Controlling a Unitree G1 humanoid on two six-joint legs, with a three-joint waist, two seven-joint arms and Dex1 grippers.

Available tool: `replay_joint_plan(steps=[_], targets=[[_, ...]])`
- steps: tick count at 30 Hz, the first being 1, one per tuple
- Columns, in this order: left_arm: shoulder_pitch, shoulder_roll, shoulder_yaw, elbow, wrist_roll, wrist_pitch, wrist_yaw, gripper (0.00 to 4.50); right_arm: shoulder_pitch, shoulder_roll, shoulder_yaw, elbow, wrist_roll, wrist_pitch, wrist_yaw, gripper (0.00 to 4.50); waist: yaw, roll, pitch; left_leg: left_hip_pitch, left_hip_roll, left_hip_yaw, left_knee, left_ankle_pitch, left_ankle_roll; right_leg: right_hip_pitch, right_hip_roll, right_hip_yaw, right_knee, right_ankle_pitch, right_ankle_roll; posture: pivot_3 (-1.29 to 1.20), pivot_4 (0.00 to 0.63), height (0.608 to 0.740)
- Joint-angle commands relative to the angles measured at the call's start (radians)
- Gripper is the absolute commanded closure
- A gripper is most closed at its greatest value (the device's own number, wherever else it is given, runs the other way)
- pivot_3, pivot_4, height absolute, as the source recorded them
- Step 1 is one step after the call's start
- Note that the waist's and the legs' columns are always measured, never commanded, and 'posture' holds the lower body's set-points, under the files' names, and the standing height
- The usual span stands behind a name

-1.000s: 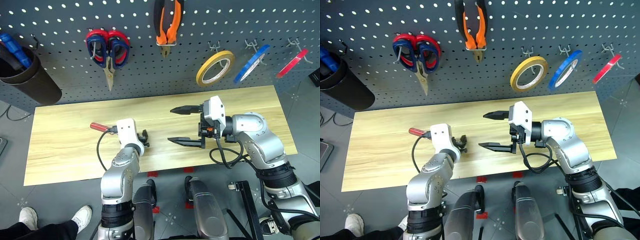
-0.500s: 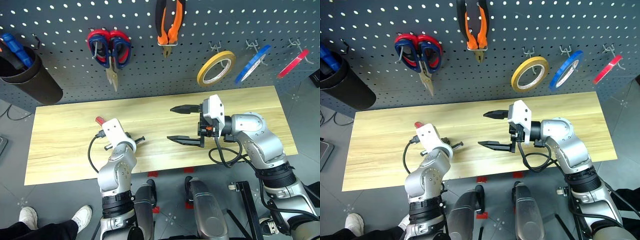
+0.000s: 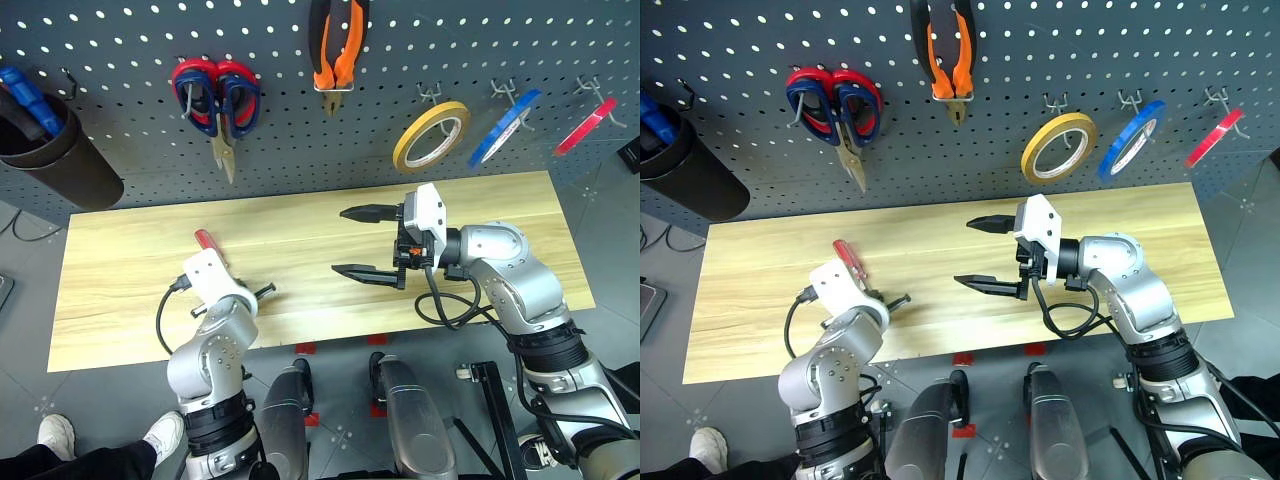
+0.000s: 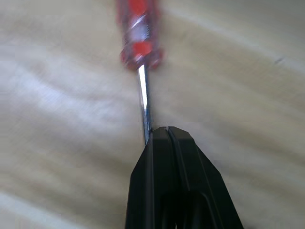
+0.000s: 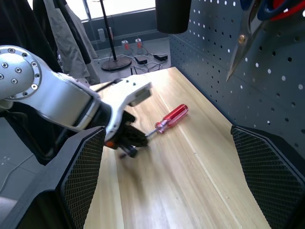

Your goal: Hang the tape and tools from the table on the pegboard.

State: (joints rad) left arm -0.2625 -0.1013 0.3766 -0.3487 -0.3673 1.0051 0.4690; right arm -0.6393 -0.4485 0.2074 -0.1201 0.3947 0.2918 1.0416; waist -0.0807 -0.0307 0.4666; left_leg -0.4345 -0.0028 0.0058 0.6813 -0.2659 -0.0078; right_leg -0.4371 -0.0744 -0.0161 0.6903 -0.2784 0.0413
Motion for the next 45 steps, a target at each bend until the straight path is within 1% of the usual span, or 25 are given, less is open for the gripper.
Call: replay_joint_plan(steps=[1,6,9,11,13,14,16,18,21,23,24,26,29,32,34,36,37,40,45], targets=[[0.055,-0.066,-0.002,-0.048,-0.007,0.020,0.005,4.49,-0.003,0.008,-0.014,-0.023,0.004,-0.007,-0.003,0.00,0.001,0.000,0.000,0.000,0.000,0.000,0.000,0.000,0.000,0.000,0.000,0.000,0.000,0.000,0.000,-0.12,0.466,0.740],[0.061,-0.065,-0.001,-0.060,-0.007,0.041,0.006,4.49,-0.003,0.010,-0.015,-0.022,0.003,-0.009,-0.001,0.00,0.004,0.000,0.000,0.000,0.000,0.000,0.000,0.000,0.000,0.000,0.000,0.000,0.000,0.000,0.000,-0.11,0.463,0.740],[0.059,-0.047,-0.013,-0.062,-0.004,0.061,-0.010,4.49,-0.004,0.013,-0.013,-0.022,0.001,-0.009,-0.004,0.00,0.005,0.000,0.000,0.000,0.000,0.000,0.000,0.000,0.000,0.000,0.000,0.000,0.000,0.000,0.000,-0.11,0.463,0.740],[0.052,-0.008,-0.044,-0.058,0.005,0.081,-0.038,4.49,-0.004,0.015,-0.012,-0.020,0.000,-0.010,-0.005,0.00,0.005,0.000,0.000,0.000,0.000,0.000,0.000,0.000,0.000,0.000,0.000,0.000,0.000,0.000,0.000,-0.10,0.457,0.740],[0.041,0.050,-0.090,-0.058,0.017,0.106,-0.080,4.49,-0.004,0.017,-0.012,-0.018,-0.002,-0.012,-0.006,0.00,0.007,0.000,0.000,0.000,0.000,0.000,0.000,0.000,0.000,0.000,0.000,0.000,0.000,0.000,0.000,-0.10,0.457,0.740],[0.035,0.087,-0.118,-0.064,0.024,0.119,-0.105,4.49,-0.004,0.018,-0.012,-0.018,-0.002,-0.012,-0.006,0.00,0.008,0.000,0.000,0.000,0.000,0.000,0.000,0.000,0.000,0.000,0.000,0.000,0.000,0.000,0.000,-0.10,0.457,0.740],[0.014,0.194,-0.188,-0.080,0.034,0.146,-0.184,4.49,-0.003,0.021,-0.012,-0.016,-0.006,-0.015,-0.009,0.00,0.012,0.000,0.000,0.000,0.000,-0.001,0.000,0.000,0.000,0.000,0.000,0.000,0.001,0.000,0.000,-0.10,0.451,0.740],[-0.015,0.337,-0.266,-0.103,0.046,0.156,-0.278,4.49,-0.002,0.025,-0.013,-0.014,-0.011,-0.016,-0.012,0.00,0.014,0.000,0.000,0.000,0.000,-0.001,0.000,0.001,-0.001,-0.001,0.001,0.000,0.003,0.000,0.000,-0.10,0.448,0.740],[-0.055,0.527,-0.321,-0.119,0.059,0.142,-0.404,4.49,-0.001,0.032,-0.015,-0.014,-0.016,-0.017,-0.019,0.00,0.015,0.000,0.000,0.000,0.000,-0.001,0.000,0.002,-0.004,-0.002,0.001,0.001,0.003,0.000,0.000,-0.10,0.446,0.740],[-0.077,0.633,-0.333,-0.111,0.073,0.108,-0.477,4.11,-0.001,0.036,-0.015,-0.013,-0.017,-0.017,-0.024,0.00,0.016,0.000,0.000,0.000,0.000,-0.001,-0.001,0.002,-0.004,-0.002,0.001,0.001,0.003,0.000,0.000,-0.10,0.447,0.740],[-0.088,0.669,-0.331,-0.102,0.074,0.092,-0.510,3.91,-0.001,0.037,-0.015,-0.012,-0.017,-0.017,-0.025,0.00,0.016,0.000,0.000,0.000,0.000,-0.001,-0.001,0.002,-0.004,-0.003,0.001,0.001,0.003,0.000,0.000,-0.10,0.447,0.740],[-0.112,0.725,-0.330,-0.080,0.074,0.067,-0.570,3.32,0.000,0.038,-0.016,-0.010,-0.019,-0.019,-0.026,0.00,0.020,0.000,0.000,0.000,0.000,-0.001,-0.001,0.003,-0.004,-0.003,0.001,0.000,0.002,0.000,0.000,-0.10,0.449,0.740],[-0.131,0.760,-0.331,-0.057,0.089,0.046,-0.614,2.30,0.001,0.041,-0.017,-0.009,-0.020,-0.019,-0.029,0.00,0.025,0.000,0.000,0.000,0.000,-0.001,-0.001,0.003,-0.004,-0.002,0.001,0.000,0.001,0.000,0.000,-0.10,0.450,0.740],[-0.121,0.787,-0.356,-0.043,0.130,0.018,-0.635,1.39,0.001,0.043,-0.019,-0.009,-0.020,-0.016,-0.035,0.00,0.025,0.000,0.000,0.000,0.000,-0.001,-0.001,0.003,-0.004,-0.002,0.000,0.000,0.001,0.000,0.000,-0.10,0.451,0.740],[-0.109,0.787,-0.363,-0.037,0.147,0.004,-0.644,0.76,0.001,0.044,-0.019,-0.010,-0.020,-0.013,-0.039,0.00,0.025,0.000,0.000,0.000,0.000,-0.001,-0.001,0.003,-0.004,-0.002,0.000,0.000,0.001,0.000,0.000,-0.11,0.454,0.740],[-0.100,0.762,-0.344,-0.025,0.147,-0.006,-0.646,0.17,0.001,0.043,-0.019,-0.010,-0.019,-0.012,-0.041,0.00,0.024,0.000,0.000,0.000,0.000,-0.001,-0.001,0.003,-0.004,-0.002,0.000,0.000,0.001,0.000,0.000,-0.11,0.455,0.740],[-0.096,0.747,-0.329,-0.014,0.144,-0.012,-0.644,0.04,0.001,0.042,-0.019,-0.010,-0.018,-0.011,-0.043,0.00,0.024,0.000,0.000,0.000,0.000,-0.001,-0.001,0.003,-0.004,-0.002,0.000,0.000,0.001,0.000,0.000,-0.11,0.455,0.740],[-0.090,0.704,-0.279,0.038,0.131,-0.030,-0.646,0.04,0.002,0.040,-0.018,-0.012,-0.018,-0.010,-0.045,0.00,0.024,0.000,0.000,0.000,0.000,-0.001,-0.001,0.003,-0.004,-0.002,0.000,0.000,0.001,0.000,0.000,-0.11,0.458,0.740],[-0.103,0.687,-0.243,0.148,0.140,-0.112,-0.676,0.04,0.004,0.036,-0.018,-0.017,-0.016,-0.004,-0.045,0.00,0.024,0.000,0.000,0.000,0.000,-0.002,-0.001,0.003,-0.004,-0.003,0.000,0.000,0.002,0.000,0.000,-0.11,0.462,0.740]])
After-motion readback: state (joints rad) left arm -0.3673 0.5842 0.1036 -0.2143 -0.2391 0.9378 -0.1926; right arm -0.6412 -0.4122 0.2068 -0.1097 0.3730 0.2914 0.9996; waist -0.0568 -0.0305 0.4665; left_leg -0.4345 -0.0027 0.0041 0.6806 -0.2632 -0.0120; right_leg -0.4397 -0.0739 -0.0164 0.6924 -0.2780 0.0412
